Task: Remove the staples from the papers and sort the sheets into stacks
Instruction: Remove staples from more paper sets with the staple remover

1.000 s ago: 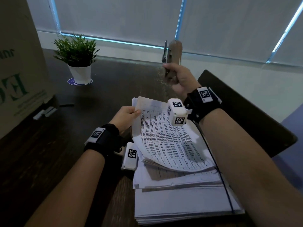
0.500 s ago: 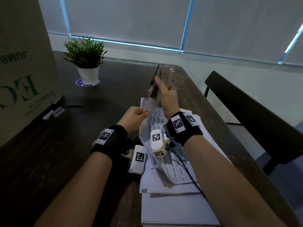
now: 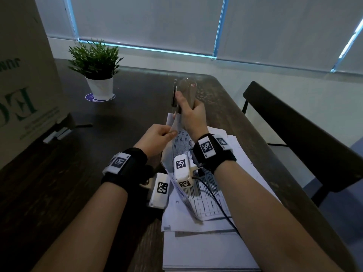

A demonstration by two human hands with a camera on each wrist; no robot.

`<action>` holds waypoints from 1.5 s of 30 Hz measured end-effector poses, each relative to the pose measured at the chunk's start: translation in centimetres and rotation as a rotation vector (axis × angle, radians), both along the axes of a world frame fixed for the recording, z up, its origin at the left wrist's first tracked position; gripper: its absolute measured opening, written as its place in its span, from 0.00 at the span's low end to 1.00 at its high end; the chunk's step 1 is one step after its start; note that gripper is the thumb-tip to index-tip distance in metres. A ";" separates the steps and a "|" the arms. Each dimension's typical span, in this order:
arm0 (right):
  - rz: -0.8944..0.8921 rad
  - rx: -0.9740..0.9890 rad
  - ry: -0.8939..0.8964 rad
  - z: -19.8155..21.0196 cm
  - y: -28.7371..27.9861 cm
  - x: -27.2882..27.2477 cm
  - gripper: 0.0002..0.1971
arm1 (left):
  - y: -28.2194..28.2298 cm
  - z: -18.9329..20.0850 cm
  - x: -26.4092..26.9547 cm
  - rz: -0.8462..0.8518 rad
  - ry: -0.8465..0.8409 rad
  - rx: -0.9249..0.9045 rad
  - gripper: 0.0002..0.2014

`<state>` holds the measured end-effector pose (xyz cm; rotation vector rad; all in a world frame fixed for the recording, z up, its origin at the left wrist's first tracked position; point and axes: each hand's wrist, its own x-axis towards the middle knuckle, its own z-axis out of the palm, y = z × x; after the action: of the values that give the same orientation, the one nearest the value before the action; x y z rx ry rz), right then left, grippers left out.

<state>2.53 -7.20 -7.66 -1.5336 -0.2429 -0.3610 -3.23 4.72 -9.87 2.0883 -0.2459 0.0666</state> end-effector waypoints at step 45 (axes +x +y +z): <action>0.012 0.977 0.076 5.9 -11.5 2.8 0.25 | 4.1 1.3 -0.9 -0.065 0.528 -0.979 0.17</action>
<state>5.38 -18.71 -1.76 -0.5797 0.0026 -0.3357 -4.13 8.82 -8.53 1.0648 0.0511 -0.3386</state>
